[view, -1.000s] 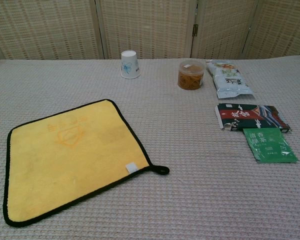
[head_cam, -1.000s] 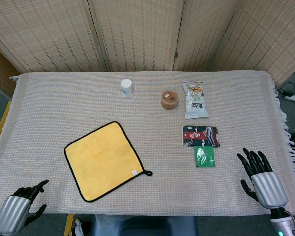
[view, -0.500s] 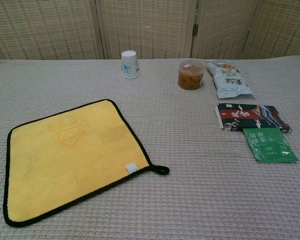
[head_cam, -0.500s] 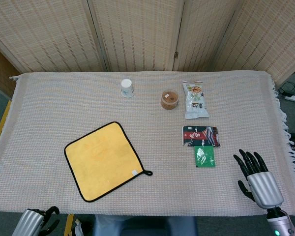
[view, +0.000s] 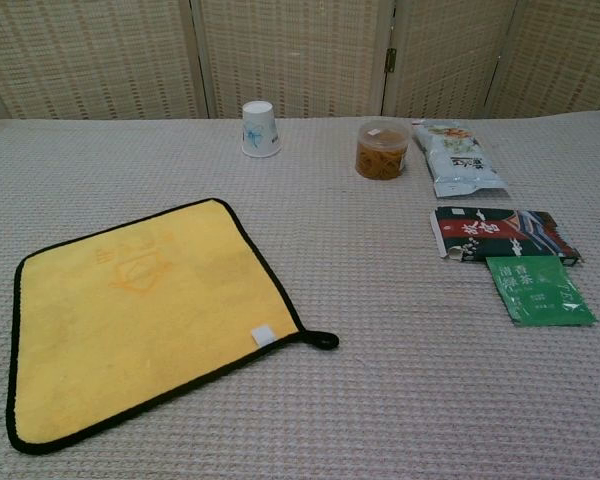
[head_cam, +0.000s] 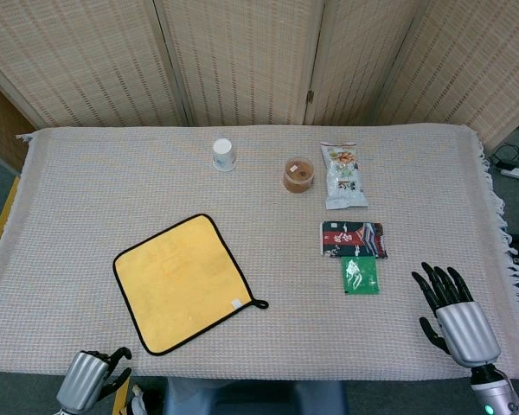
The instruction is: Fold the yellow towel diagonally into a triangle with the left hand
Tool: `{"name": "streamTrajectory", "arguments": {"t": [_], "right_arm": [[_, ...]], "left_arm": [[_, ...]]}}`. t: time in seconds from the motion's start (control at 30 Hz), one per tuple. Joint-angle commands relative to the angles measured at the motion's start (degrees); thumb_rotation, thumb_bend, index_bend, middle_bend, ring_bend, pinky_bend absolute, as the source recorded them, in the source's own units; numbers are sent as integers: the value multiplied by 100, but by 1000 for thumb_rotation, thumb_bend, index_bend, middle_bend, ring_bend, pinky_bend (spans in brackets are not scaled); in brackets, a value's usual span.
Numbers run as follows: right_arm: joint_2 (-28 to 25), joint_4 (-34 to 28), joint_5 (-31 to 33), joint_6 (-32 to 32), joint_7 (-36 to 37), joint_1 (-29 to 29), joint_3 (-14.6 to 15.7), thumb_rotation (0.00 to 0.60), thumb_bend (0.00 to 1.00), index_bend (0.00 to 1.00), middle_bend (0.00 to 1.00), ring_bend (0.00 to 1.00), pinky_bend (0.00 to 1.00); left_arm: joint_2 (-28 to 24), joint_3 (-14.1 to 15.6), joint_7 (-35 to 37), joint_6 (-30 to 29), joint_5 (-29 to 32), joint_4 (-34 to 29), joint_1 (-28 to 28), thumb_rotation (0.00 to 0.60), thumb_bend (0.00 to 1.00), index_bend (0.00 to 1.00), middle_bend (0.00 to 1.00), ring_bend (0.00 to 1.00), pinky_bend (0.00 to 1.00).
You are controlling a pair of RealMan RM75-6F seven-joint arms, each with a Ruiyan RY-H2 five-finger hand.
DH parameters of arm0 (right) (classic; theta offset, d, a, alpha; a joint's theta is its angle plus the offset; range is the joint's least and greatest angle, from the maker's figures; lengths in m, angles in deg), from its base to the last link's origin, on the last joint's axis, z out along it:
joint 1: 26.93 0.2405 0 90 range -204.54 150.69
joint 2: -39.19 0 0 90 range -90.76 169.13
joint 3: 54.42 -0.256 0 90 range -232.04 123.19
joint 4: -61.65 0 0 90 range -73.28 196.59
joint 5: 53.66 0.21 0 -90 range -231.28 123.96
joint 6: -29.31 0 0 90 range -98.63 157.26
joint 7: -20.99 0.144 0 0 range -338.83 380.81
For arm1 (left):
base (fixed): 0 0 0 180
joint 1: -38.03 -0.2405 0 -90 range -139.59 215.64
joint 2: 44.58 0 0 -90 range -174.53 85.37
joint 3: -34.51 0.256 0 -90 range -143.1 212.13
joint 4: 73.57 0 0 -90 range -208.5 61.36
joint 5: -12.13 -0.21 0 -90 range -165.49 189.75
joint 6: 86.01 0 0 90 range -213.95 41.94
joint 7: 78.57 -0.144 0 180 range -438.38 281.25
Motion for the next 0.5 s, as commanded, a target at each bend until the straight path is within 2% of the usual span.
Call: {"name": "streamTrajectory", "arguments": {"t": [0.03, 0.5], "right_arm": [[-7, -1, 9, -10, 14, 7, -2, 600, 464, 0, 0, 0, 0], [-52, -27, 2, 27, 83, -8, 13, 600, 464, 0, 0, 0, 0]], "left_arm": [[170, 26, 2, 53, -24, 148, 104, 600, 319, 530, 1000, 1000, 1000], [754, 51, 107, 252, 114, 779, 371, 600, 321, 525, 1000, 1000, 1000]]}}
